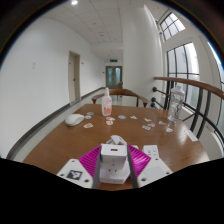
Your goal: Unplug charger
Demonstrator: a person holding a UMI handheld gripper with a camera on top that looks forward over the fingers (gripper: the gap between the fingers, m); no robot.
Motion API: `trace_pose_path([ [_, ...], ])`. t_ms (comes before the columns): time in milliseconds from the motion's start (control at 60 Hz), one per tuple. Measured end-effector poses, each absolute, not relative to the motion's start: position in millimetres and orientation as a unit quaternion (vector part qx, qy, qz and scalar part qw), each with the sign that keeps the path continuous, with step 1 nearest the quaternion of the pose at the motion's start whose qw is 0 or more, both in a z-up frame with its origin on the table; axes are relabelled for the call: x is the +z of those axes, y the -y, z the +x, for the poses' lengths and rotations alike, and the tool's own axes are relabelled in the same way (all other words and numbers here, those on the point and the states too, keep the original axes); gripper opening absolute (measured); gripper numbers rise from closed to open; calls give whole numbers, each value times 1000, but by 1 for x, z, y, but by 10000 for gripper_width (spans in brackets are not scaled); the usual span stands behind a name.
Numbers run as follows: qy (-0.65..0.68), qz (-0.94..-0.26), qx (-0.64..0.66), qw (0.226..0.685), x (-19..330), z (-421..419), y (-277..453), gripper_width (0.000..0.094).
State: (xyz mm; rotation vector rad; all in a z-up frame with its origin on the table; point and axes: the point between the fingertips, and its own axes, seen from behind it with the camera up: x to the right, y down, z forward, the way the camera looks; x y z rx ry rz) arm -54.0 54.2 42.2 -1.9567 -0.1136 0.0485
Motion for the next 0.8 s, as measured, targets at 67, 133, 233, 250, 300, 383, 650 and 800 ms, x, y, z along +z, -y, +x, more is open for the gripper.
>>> trace_pose_path([
  [67, 47, -829, 26, 557, 40, -57, -60, 335],
  [133, 55, -823, 16, 565, 41, -58, -58, 254],
  [233, 44, -826, 26, 562, 40, -57, -60, 172],
  [250, 41, -826, 27, 562, 41, -57, -60, 167],
  [300, 37, -826, 27, 561, 40, -55, -60, 152],
  [383, 27, -826, 39, 561, 52, -54, -60, 153],
  [650, 3, -770, 2, 638, 184, 23, -39, 152],
  [800, -17, -828, -35, 559, 104, 88, -34, 159],
])
